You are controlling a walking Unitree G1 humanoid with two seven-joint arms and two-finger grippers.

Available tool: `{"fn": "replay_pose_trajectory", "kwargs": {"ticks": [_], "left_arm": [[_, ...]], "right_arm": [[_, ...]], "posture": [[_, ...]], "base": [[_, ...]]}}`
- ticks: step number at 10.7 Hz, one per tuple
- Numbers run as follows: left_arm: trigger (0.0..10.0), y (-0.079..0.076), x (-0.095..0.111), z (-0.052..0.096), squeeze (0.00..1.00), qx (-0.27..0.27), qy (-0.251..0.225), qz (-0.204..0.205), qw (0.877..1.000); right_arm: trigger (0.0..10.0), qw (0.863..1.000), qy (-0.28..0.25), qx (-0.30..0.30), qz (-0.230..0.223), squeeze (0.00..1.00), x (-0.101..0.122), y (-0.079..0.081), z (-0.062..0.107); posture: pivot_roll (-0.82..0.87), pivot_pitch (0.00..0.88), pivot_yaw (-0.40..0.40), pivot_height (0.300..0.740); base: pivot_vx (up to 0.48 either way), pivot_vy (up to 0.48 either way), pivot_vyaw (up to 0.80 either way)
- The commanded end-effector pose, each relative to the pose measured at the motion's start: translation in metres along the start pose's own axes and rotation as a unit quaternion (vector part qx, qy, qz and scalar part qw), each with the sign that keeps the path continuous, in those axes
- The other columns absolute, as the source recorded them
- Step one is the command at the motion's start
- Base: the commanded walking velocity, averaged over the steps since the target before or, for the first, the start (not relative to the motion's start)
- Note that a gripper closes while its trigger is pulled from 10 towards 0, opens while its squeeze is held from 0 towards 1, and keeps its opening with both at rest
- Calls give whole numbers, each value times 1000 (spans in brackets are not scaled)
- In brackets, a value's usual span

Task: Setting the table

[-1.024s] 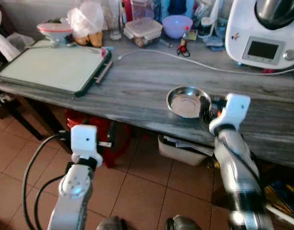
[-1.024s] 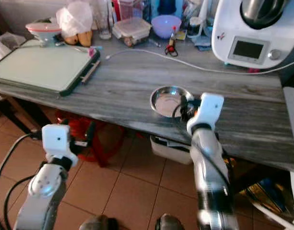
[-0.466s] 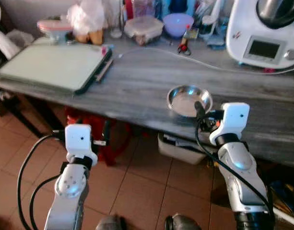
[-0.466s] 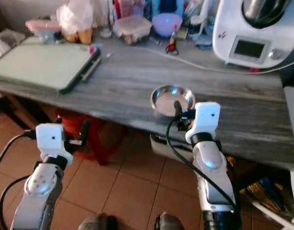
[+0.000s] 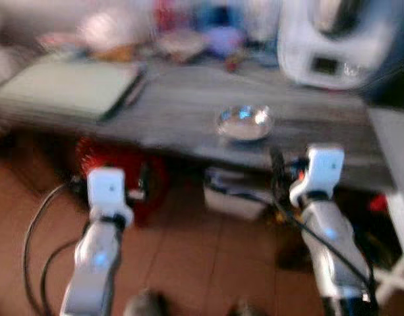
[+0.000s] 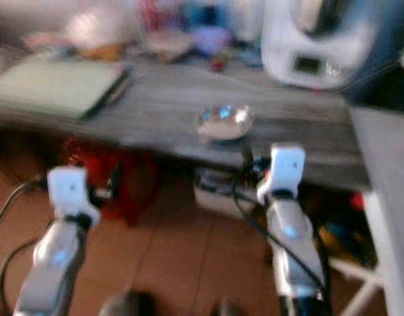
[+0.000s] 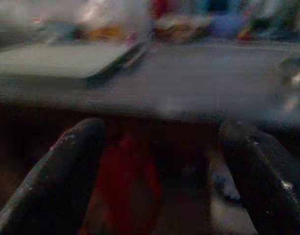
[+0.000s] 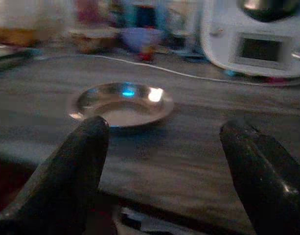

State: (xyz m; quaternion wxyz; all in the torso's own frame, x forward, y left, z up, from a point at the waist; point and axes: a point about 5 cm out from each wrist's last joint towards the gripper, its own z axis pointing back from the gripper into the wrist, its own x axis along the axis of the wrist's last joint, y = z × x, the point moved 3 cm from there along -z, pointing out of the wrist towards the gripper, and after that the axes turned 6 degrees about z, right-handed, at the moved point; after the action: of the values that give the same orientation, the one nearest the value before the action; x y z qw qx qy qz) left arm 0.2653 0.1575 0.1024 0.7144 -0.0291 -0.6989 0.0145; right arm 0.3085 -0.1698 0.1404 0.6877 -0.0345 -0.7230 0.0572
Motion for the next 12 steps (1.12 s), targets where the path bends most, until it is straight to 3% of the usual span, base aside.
{"fn": "replay_pose_trajectory", "kwargs": {"ticks": [1, 3, 6, 7, 12], "left_arm": [[10000, 0, -3, 0, 0, -2, 5, -5, 1000], [10000, -1, -4, 0, 0, -4, 7, -4, 1000], [10000, -3, 1, -5, 0, -11, -4, -1, 1000], [10000, -5, 0, -4, 0, -26, -3, -6, 1000], [10000, -13, 8, -1, 0, -54, -25, -2, 998]], "right_arm": [[10000, 1000, 25, -8, 4, 0, -12, -3, 6], [10000, 998, 42, -38, 26, 0, -21, -11, 8], [10000, 998, 24, -40, 32, 0, -18, -7, 0], [10000, 999, 53, -3, -14, 0, -24, 1, 2], [10000, 999, 28, -9, -19, 0, -15, -6, 1]], "posture": [[21, 0, 29, 740], [14, 0, 36, 740], [10, 0, 34, 740], [10, 0, 33, 740], [6, 0, 33, 740]], "base": [[-315, 0, 0], [-315, 0, 0], [-311, 0, 0], [-277, 0, 0], [0, -83, 0]]}}
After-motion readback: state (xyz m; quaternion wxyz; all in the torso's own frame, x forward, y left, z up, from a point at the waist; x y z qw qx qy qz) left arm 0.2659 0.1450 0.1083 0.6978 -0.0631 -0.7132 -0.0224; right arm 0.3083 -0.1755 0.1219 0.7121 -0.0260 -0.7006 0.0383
